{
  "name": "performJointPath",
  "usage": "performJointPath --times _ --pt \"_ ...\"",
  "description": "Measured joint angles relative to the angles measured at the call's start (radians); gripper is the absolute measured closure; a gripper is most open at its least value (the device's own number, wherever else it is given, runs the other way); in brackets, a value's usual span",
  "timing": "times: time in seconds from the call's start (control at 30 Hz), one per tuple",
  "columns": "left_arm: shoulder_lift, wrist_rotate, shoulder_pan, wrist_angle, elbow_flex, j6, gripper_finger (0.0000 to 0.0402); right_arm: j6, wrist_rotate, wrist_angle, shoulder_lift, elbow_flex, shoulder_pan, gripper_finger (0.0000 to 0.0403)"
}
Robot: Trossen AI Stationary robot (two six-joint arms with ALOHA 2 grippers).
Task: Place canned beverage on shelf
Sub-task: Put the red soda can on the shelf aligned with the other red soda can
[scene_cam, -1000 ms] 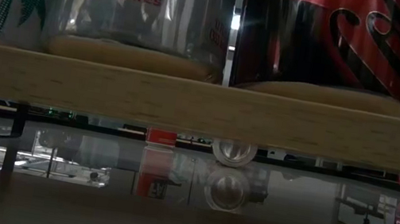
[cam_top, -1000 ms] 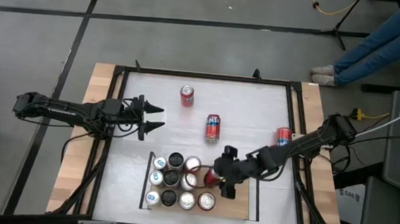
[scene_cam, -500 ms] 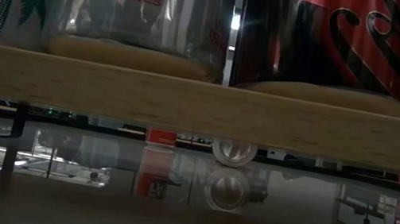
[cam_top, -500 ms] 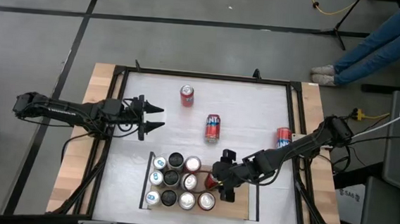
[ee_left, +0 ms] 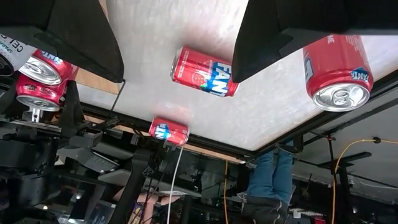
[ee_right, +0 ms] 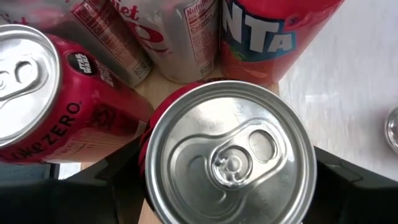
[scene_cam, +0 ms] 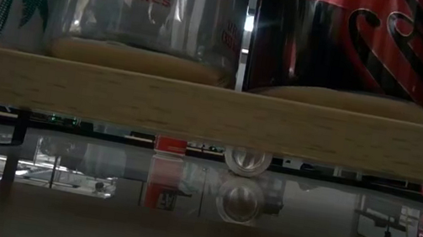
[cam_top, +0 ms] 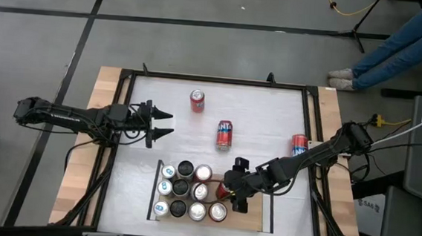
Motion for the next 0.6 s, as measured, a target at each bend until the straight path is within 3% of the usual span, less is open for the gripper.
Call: performJointPath --times 0.2,0.6 --pt "0.000 0.000 0.000 0.000 0.000 0.000 0.0108 0.000 0.000 0.000 0.000 0.000 0.000 0.0098" --pt "0.000 0.000 0.000 0.000 0.000 0.000 0.0108 -0.001 0.000 0.005 -0.002 0.000 0.000 0.0025"
